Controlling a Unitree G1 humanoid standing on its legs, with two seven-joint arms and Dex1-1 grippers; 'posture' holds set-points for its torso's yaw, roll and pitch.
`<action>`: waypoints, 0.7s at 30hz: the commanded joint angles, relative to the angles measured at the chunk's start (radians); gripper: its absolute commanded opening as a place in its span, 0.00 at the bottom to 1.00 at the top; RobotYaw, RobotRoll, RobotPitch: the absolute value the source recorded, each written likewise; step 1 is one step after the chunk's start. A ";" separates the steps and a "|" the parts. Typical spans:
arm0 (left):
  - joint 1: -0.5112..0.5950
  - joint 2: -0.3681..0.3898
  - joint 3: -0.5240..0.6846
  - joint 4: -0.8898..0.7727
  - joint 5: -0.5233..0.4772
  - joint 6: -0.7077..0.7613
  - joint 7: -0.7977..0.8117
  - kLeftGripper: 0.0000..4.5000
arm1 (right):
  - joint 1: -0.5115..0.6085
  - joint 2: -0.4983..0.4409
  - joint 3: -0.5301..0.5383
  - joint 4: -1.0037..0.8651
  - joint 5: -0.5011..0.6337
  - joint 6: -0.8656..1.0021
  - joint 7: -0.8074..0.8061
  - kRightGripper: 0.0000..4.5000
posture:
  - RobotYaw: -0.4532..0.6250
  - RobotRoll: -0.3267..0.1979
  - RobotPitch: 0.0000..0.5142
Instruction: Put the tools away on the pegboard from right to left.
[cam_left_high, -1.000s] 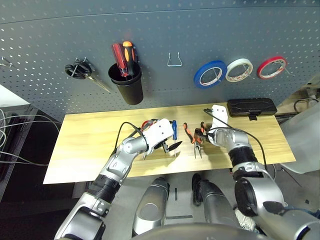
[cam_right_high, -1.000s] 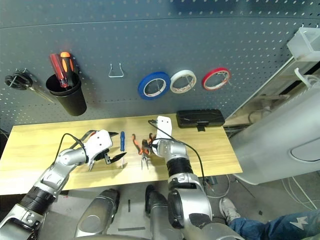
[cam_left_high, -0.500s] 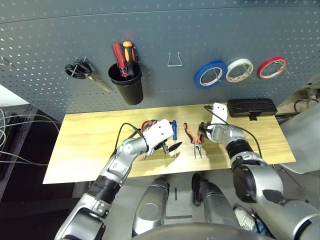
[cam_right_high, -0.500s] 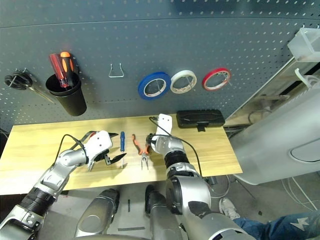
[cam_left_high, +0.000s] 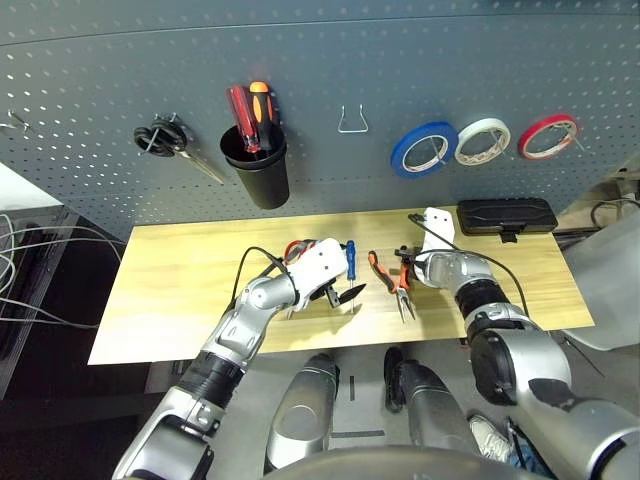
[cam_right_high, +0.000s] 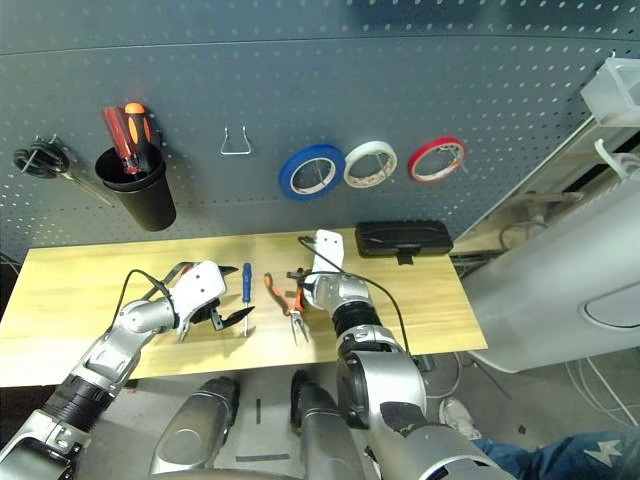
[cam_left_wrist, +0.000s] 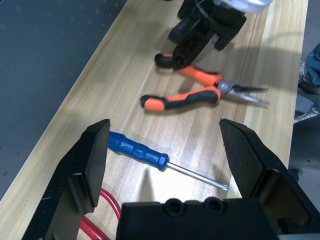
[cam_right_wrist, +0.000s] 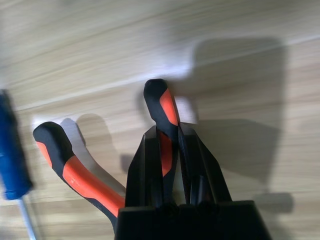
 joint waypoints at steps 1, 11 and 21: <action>0.014 0.006 -0.001 0.016 0.000 -0.008 -0.006 1.00 | 0.041 -0.046 -0.004 0.006 -0.011 0.031 -0.022 0.06 | 0.63 0.62 0.38; 0.018 0.020 0.004 0.025 -0.004 -0.013 -0.009 1.00 | 0.025 -0.060 0.030 -0.006 0.002 0.116 0.079 0.75 | 0.63 0.62 0.38; 0.029 0.023 0.011 0.022 -0.004 -0.010 0.002 1.00 | 0.055 -0.005 0.075 -0.205 0.025 0.369 0.134 0.99 | 0.64 0.62 0.38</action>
